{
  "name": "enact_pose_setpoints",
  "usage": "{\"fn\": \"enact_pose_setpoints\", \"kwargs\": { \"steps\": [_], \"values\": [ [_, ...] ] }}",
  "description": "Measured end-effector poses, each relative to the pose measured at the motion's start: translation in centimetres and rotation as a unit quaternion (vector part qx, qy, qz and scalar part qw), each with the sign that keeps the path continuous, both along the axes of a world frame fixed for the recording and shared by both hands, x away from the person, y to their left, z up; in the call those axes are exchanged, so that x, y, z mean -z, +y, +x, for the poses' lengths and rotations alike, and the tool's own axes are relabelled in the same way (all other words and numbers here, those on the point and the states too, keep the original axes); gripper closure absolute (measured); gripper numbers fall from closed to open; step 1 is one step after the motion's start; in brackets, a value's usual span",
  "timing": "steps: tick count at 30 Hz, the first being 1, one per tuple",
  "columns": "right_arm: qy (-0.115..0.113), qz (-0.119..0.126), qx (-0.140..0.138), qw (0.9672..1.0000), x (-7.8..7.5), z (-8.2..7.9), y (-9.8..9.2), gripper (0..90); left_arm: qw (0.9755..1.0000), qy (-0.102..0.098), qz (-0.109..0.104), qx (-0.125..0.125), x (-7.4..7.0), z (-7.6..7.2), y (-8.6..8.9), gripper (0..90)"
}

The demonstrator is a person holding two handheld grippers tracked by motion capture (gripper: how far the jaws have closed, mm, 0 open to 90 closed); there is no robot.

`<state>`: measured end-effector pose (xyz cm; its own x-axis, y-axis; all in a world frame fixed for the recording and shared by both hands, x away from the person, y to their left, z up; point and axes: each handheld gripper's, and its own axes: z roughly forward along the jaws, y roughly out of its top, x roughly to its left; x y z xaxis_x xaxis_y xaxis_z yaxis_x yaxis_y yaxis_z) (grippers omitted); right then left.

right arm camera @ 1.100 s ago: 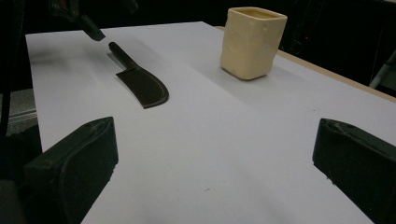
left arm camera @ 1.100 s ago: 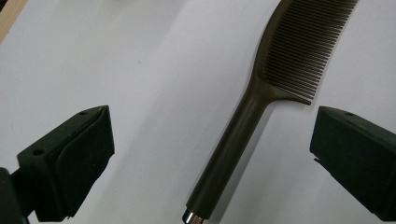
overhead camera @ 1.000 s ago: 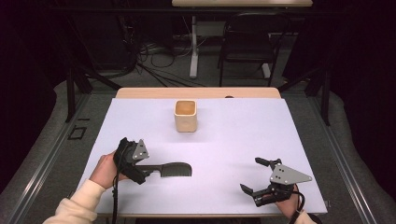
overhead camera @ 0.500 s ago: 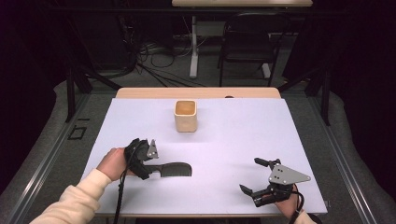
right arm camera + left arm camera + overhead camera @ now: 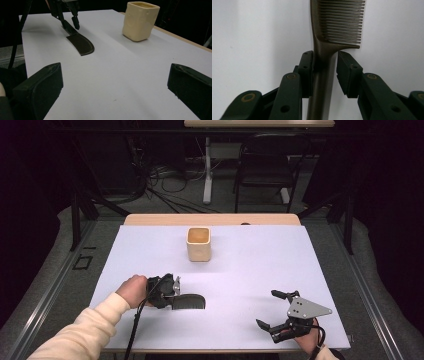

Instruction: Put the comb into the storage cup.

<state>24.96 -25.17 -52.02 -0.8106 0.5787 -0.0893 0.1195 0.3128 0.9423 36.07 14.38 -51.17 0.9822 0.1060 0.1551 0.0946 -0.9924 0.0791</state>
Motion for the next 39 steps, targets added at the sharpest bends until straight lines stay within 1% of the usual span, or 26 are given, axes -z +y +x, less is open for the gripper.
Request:
{"fn": "enact_pose_setpoints", "kwargs": {
  "steps": [2,3,5,6,9,10,11,13,15,16,17,18,19,21,22,23,25,27,28,29,30,32,34,38,39],
  "values": [
    [0.002,-0.001,0.0,1.0,0.0,0.0,0.0,0.0,1.0,0.002,0.004,0.002,0.0,0.1,-0.1,67.6],
    [0.004,0.0,0.001,1.0,0.0,0.0,0.0,0.0,1.0,0.007,0.005,0.002,0.1,0.2,-0.1,68.3],
    [0.003,0.0,0.001,1.0,0.0,0.0,0.0,0.0,0.9999,0.01,0.013,0.005,0.2,0.4,-0.2,69.0],
    [0.004,0.001,0.001,1.0,0.0,0.0,0.0,0.0,0.9997,0.017,0.014,0.008,0.3,0.5,-0.3,69.0],
    [0.005,-0.002,0.001,1.0,0.1,0.1,0.0,0.0,0.9995,0.02,0.022,0.014,0.4,0.6,-0.4,68.9],
    [0.006,-0.002,0.001,1.0,0.1,0.1,0.0,0.0,0.9994,0.016,0.028,0.015,0.4,0.6,-0.5,68.9],
    [0.006,-0.001,0.001,1.0,0.1,0.1,0.0,0.0,0.9992,0.02,0.031,0.014,0.6,0.6,-0.5,69.1],
    [0.007,-0.002,0.002,1.0,0.1,0.1,0.0,0.0,0.999,0.025,0.033,0.019,1.1,0.9,-0.4,70.6],
    [0.007,-0.005,0.002,1.0,0.1,0.0,0.0,0.0,0.999,0.024,0.032,0.018,1.2,0.9,-0.4,70.9],
    [0.006,-0.003,0.002,1.0,0.1,0.1,0.0,0.0,0.999,0.028,0.029,0.018,1.1,1.0,-0.3,71.5],
    [0.008,-0.002,0.002,1.0,0.1,0.1,0.0,0.0,0.9992,0.024,0.028,0.016,1.1,0.9,-0.2,71.6],
    [0.008,-0.002,0.002,1.0,0.1,0.1,0.0,0.0,0.9992,0.024,0.026,0.018,1.1,1.0,-0.2,71.6],
    [0.006,-0.003,0.002,1.0,0.1,0.1,0.0,0.0,0.999,0.031,0.025,0.018,1.1,1.0,-0.1,71.8],
    [0.006,-0.003,0.001,1.0,0.1,0.1,0.0,0.0,0.9992,0.029,0.021,0.016,1.1,1.0,0.0,72.0],
    [0.006,-0.003,0.001,1.0,0.1,0.1,0.0,0.0,0.9994,0.026,0.016,0.016,1.1,0.9,0.0,72.0],
    [0.006,-0.002,0.003,1.0,0.1,0.1,0.0,0.0,0.9989,0.041,0.017,0.016,0.9,1.0,0.1,72.1],
    [0.006,-0.002,0.003,1.0,0.1,0.1,0.0,0.0,0.9996,0.02,0.014,0.015,0.6,0.7,0.2,72.1],
    [0.005,-0.003,0.002,1.0,0.1,0.2,0.0,0.0,0.9998,0.014,0.008,0.015,0.3,0.5,0.4,72.2],
    [0.005,-0.003,0.002,1.0,0.1,0.2,0.0,0.0,0.9998,0.016,0.001,0.013,0.2,0.4,0.6,72.2],
    [0.005,-0.003,0.002,1.0,0.1,0.2,0.1,0.0,0.9998,0.014,0.002,0.012,-0.1,0.4,0.7,72.2],
    [0.008,-0.002,0.004,1.0,0.1,0.1,0.0,0.0,0.9998,0.014,-0.004,0.011,-0.2,0.3,0.8,72.2],
    [0.007,-0.003,0.005,1.0,0.1,0.1,0.0,0.0,0.9999,0.007,-0.011,0.006,-0.6,0.1,1.1,72.2],
    [0.008,-0.002,0.005,0.9999,0.1,0.1,0.0,0.0,0.9997,0.005,-0.024,0.004,-0.9,-0.1,1.3,72.2],
    [0.007,-0.004,0.005,1.0,0.1,0.2,0.0,0.0,0.9989,0.004,-0.045,-0.012,-1.6,-0.5,1.7,72.1],
    [0.007,-0.005,0.008,0.9999,0.1,0.2,0.0,0.0,0.9982,0.003,-0.056,-0.019,-1.9,-0.6,1.8,72.2]
  ]
}}
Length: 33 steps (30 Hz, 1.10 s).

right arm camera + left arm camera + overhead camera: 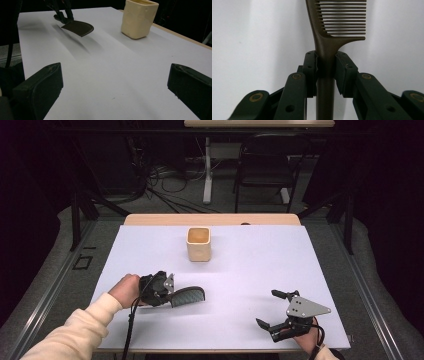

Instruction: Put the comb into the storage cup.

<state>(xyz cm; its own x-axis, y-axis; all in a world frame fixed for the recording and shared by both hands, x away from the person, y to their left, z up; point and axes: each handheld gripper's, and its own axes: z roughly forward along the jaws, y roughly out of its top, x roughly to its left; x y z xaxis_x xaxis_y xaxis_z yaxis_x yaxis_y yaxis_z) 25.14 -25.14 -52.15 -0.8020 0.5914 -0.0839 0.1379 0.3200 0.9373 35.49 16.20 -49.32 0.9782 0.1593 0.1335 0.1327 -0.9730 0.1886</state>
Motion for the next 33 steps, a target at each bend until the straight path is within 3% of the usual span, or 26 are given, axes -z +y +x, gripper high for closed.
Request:
{"fn": "enact_pose_setpoints", "kwargs": {
  "steps": [4,12,19,29,30,33],
  "values": [
    [0.001,0.0,0.002,1.0,0.0,0.0,0.0,0.0,0.9996,0.0,-0.025,-0.009,-0.4,-0.2,0.3,72.2],
    [0.0,-0.002,0.005,1.0,0.0,0.1,0.0,0.0,0.9981,-0.005,-0.057,-0.022,-1.0,-0.5,0.6,72.2],
    [0.003,-0.003,0.008,1.0,0.1,0.2,0.0,0.0,0.9937,-0.016,-0.099,-0.049,-1.5,-0.8,1.1,72.2],
    [0.002,-0.005,0.007,1.0,0.0,0.2,0.0,0.0,0.9884,-0.027,-0.13,-0.074,-2.0,-0.8,1.5,72.2],
    [0.0,-0.004,0.009,1.0,0.0,0.1,0.0,0.0,0.9868,-0.031,-0.138,-0.078,-2.0,-0.8,1.5,72.2],
    [0.001,-0.004,0.009,0.9999,0.0,0.1,0.0,0.0,0.9852,-0.033,-0.148,-0.081,-2.1,-0.9,1.7,72.2]
  ]
}}
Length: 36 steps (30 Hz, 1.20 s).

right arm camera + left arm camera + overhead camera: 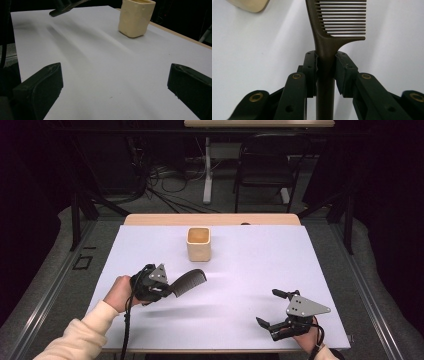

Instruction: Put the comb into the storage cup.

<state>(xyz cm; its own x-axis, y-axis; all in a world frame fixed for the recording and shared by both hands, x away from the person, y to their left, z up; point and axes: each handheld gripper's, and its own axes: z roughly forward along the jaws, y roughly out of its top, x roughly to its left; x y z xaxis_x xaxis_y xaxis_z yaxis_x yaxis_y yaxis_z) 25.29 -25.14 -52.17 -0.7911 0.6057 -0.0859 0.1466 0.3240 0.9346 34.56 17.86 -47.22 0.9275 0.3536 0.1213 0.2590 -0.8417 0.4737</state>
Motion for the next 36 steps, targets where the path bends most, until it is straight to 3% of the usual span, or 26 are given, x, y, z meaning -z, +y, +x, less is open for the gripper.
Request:
{"fn": "enact_pose_setpoints", "kwargs": {
  "steps": [7,23,31,36],
  "values": [
    [0.003,-0.003,0.001,1.0,0.1,0.1,0.1,0.0,0.9994,-0.005,-0.025,-0.022,0.0,0.1,0.5,72.4],
    [0.003,-0.002,0.004,1.0,0.1,0.2,0.0,0.0,0.995,-0.016,-0.071,-0.068,0.4,0.2,1.5,72.3],
    [0.005,-0.003,0.005,1.0,0.1,0.2,0.0,0.0,0.9913,-0.026,-0.096,-0.086,0.7,0.1,1.8,72.3],
    [0.006,-0.003,0.005,1.0,0.1,0.2,0.1,0.0,0.9871,-0.039,-0.117,-0.102,0.7,0.0,2.1,72.3]
  ]
}}
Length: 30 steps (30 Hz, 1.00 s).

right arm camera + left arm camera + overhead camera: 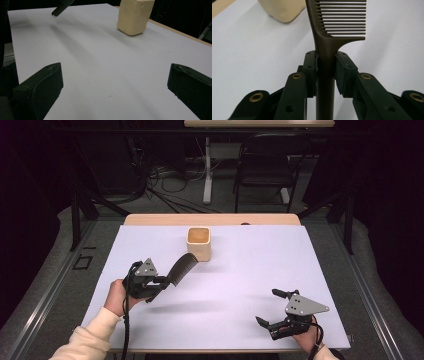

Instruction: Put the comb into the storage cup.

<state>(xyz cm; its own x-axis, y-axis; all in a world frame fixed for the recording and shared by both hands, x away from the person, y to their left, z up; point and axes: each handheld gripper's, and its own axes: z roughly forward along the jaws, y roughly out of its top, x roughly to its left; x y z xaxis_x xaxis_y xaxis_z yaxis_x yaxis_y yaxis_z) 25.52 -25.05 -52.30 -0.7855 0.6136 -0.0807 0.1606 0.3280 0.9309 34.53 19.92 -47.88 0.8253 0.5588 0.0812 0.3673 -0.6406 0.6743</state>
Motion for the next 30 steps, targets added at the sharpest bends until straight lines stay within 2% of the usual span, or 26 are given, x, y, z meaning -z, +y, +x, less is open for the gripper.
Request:
{"fn": "enact_pose_setpoints", "kwargs": {
  "steps": [10,19,24,30],
  "values": [
    [0.002,-0.001,0.001,1.0,0.0,0.1,0.0,0.0,0.9988,-0.019,-0.034,-0.029,0.0,-0.1,0.3,72.3],
    [0.004,0.0,0.002,1.0,0.1,0.1,-0.1,0.0,0.9962,-0.035,-0.064,-0.048,0.4,0.1,0.4,72.3],
    [0.005,0.0,0.003,1.0,0.1,0.1,-0.1,0.0,0.9958,-0.04,-0.065,-0.051,0.8,0.2,0.5,72.3],
    [0.006,0.001,0.002,1.0,0.1,0.1,-0.1,0.0,0.9941,-0.05,-0.077,-0.057,0.9,0.5,0.4,72.3]
  ]
}}
